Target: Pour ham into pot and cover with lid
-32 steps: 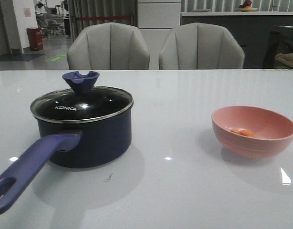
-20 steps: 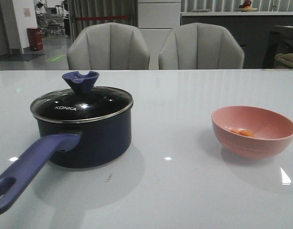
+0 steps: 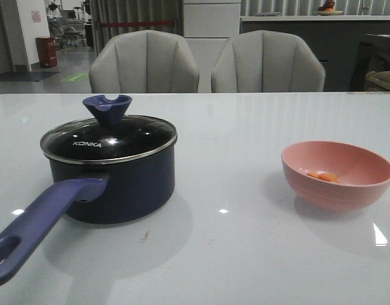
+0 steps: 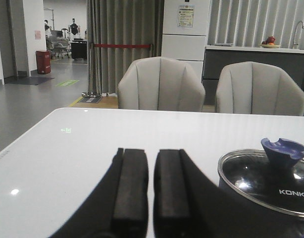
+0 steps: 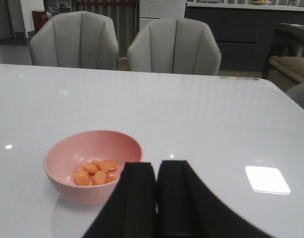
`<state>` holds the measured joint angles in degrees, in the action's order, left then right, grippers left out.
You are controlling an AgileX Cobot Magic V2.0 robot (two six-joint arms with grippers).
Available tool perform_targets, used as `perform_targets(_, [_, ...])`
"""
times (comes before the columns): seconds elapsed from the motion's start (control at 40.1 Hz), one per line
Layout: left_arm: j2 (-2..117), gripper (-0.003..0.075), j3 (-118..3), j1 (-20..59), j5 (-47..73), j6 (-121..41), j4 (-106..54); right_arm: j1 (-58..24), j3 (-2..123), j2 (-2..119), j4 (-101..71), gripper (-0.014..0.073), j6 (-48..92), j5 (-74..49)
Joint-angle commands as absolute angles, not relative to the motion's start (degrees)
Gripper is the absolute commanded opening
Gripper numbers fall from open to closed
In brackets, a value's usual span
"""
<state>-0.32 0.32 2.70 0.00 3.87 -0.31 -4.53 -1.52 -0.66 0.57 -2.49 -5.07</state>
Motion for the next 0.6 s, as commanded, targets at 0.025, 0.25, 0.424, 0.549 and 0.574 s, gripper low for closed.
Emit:
perform_targets(0.025, [-0.1, 0.0133, 1.5, 2.6, -4.9, 4.1, -0.8, -4.1, -1.3, -1.7, 1.2, 0.0152, -2.5, 0.0])
perform_targets(0.25, [-0.1, 0.0133, 1.1, 2.6, -18.8, 4.1, -0.8, -4.1, -1.3, -1.7, 1.2, 0.0152, -2.5, 0.0])
perform_targets(0.424, [1.2, 0.0133, -8.3, 2.6, -9.8, 4.1, -0.6, -4.1, -1.3, -1.7, 1.2, 0.0152, -2.5, 0.0])
perform_targets(0.549, [6.8, 0.0133, -18.0, 2.7, 5.7, 4.1, -0.9, -4.1, -1.3, -1.7, 1.2, 0.0152, -2.5, 0.0])
perform_targets(0.574, [7.9, 0.0133, -19.5, 2.7, 7.9, 4.1, -0.9, -4.1, -1.3, -1.7, 1.2, 0.0152, -2.5, 0.0])
